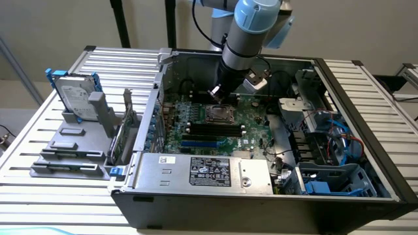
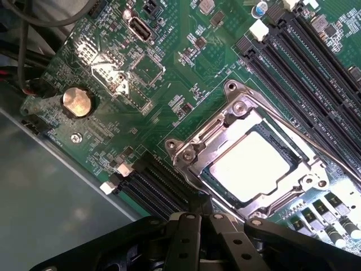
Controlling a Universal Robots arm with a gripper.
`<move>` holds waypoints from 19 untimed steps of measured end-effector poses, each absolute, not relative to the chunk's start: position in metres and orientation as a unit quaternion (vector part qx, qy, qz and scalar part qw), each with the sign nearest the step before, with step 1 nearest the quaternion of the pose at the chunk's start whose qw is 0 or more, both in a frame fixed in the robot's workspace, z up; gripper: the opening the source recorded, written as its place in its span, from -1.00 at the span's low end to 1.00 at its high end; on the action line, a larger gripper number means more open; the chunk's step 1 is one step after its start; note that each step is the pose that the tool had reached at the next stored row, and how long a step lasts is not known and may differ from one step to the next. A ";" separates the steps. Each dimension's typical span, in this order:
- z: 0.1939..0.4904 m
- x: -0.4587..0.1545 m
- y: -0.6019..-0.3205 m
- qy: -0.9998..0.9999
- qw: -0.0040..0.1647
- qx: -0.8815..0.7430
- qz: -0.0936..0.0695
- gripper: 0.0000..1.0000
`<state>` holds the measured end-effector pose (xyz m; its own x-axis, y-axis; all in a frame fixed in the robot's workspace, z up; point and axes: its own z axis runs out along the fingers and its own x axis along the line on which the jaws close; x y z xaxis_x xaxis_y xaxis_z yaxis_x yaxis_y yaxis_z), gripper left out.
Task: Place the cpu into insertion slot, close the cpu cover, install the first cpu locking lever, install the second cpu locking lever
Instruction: 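Install the first cpu locking lever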
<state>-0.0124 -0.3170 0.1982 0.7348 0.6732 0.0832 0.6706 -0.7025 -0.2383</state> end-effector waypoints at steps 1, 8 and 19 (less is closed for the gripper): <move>0.198 -0.012 -0.317 -0.365 0.127 -0.922 0.005 -0.79; 0.197 -0.007 -0.317 -0.373 0.127 -0.919 0.006 -0.79; 0.196 -0.001 -0.317 -0.396 0.127 -0.909 0.009 -0.79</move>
